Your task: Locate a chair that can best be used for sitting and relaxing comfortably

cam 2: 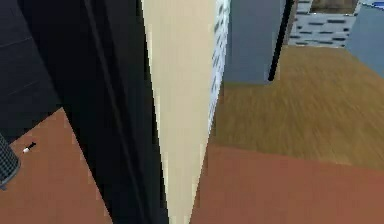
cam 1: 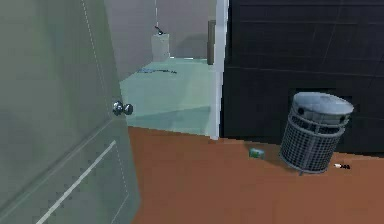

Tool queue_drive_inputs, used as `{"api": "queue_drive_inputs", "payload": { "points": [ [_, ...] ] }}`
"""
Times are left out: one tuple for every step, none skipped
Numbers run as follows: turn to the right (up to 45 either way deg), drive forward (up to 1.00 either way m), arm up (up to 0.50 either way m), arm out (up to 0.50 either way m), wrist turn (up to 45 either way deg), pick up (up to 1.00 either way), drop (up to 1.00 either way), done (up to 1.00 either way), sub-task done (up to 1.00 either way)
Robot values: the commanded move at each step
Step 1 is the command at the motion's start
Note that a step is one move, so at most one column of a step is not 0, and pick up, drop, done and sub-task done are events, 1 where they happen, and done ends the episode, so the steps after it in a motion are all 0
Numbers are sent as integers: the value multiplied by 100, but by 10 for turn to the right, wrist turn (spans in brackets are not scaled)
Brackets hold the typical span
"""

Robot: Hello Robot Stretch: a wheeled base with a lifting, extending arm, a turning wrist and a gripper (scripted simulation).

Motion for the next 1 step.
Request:
{"api": "queue_drive_inputs", "payload": {
  "points": [
    [0, 100, 0, 0, 0, 0, 0, 0, 0]
  ]
}}
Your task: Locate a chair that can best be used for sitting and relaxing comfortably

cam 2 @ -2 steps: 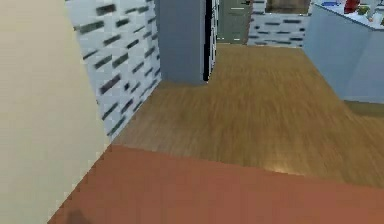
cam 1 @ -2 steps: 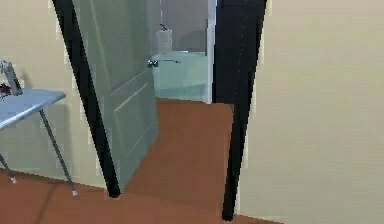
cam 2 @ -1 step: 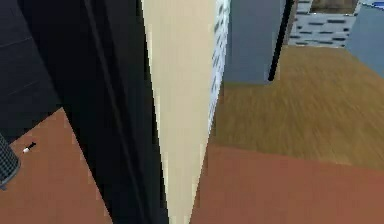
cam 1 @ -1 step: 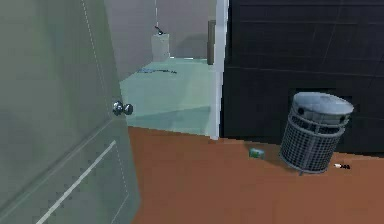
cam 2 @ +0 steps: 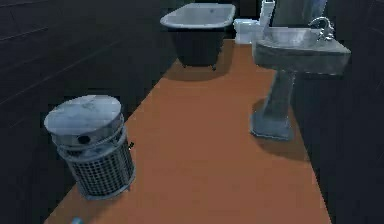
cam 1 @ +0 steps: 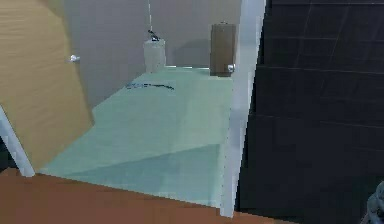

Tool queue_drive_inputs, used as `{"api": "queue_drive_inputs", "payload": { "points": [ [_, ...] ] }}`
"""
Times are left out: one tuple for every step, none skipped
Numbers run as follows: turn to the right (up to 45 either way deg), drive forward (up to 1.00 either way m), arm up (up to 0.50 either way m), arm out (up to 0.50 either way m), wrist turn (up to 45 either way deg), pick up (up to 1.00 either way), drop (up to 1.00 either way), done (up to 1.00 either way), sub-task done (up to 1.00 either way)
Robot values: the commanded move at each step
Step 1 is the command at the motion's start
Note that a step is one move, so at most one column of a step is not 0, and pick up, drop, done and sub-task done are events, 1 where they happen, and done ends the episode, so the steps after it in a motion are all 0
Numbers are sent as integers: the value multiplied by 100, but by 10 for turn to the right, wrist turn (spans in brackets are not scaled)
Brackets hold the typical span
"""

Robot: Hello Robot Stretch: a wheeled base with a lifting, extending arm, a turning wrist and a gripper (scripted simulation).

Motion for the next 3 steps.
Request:
{"api": "queue_drive_inputs", "payload": {
  "points": [
    [0, 95, 0, 0, 0, 0, 0, 0, 0],
    [-90, 0, 0, 0, 0, 0, 0, 0, 0],
    [0, 100, 0, 0, 0, 0, 0, 0, 0]
  ]
}}
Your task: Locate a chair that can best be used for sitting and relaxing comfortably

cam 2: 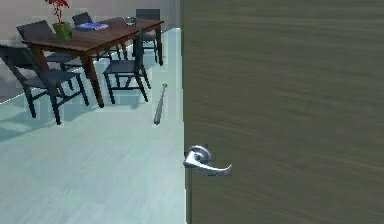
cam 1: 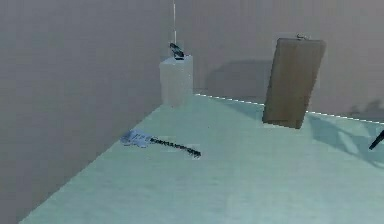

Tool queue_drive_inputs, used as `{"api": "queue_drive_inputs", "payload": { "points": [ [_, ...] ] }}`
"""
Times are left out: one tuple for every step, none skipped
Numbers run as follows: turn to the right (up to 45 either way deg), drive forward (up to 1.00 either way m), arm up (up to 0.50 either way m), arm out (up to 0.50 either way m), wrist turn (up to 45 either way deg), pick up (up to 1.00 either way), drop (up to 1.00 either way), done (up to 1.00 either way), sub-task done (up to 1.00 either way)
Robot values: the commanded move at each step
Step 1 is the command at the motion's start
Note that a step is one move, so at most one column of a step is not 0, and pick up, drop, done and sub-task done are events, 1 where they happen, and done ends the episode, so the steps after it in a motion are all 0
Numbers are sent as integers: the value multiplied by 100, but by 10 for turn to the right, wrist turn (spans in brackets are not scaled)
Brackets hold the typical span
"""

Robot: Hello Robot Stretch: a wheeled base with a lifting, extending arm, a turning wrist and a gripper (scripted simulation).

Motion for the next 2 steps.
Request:
{"api": "queue_drive_inputs", "payload": {
  "points": [
    [0, 40, 0, 0, 0, 0, 0, 0, 0],
    [450, 0, 0, 0, 0, 0, 0, 0, 0]
  ]
}}
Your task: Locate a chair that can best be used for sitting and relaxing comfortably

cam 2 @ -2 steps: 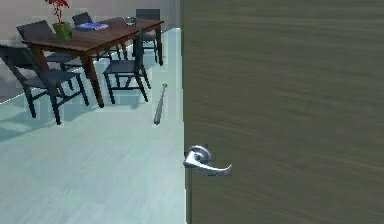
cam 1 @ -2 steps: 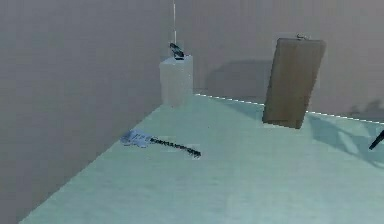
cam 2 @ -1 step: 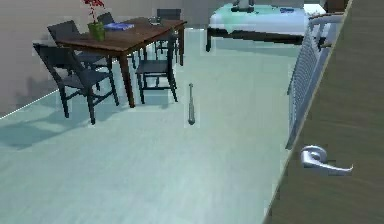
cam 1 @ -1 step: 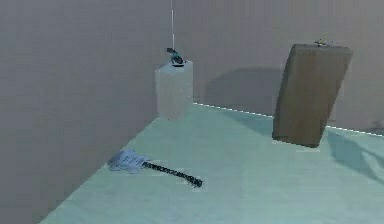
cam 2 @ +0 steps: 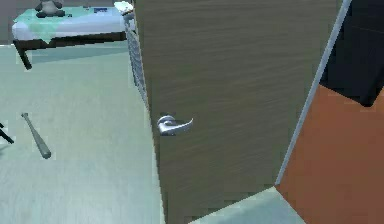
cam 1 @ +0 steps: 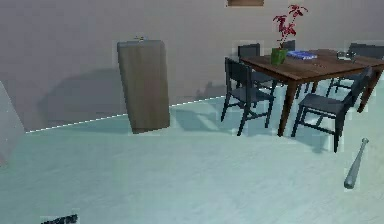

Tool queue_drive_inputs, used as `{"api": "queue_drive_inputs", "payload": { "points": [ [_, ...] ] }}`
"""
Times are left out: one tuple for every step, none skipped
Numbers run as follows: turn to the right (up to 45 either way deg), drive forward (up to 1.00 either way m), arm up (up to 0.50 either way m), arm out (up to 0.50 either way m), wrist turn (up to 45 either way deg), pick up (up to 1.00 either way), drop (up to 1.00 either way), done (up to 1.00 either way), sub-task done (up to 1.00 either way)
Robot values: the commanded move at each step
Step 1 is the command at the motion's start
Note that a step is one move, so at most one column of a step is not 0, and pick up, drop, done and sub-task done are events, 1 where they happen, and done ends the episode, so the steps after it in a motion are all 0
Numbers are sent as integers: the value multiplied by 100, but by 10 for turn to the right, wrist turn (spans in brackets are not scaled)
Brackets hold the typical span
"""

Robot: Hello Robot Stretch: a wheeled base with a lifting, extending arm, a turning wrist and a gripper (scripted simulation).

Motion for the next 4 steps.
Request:
{"api": "queue_drive_inputs", "payload": {
  "points": [
    [150, 0, 0, 0, 0, 0, 0, 0, 0],
    [0, 100, 0, 0, 0, 0, 0, 0, 0],
    [30, 0, 0, 0, 0, 0, 0, 0, 0],
    [0, 40, 0, 0, 0, 0, 0, 0, 0]
  ]
}}
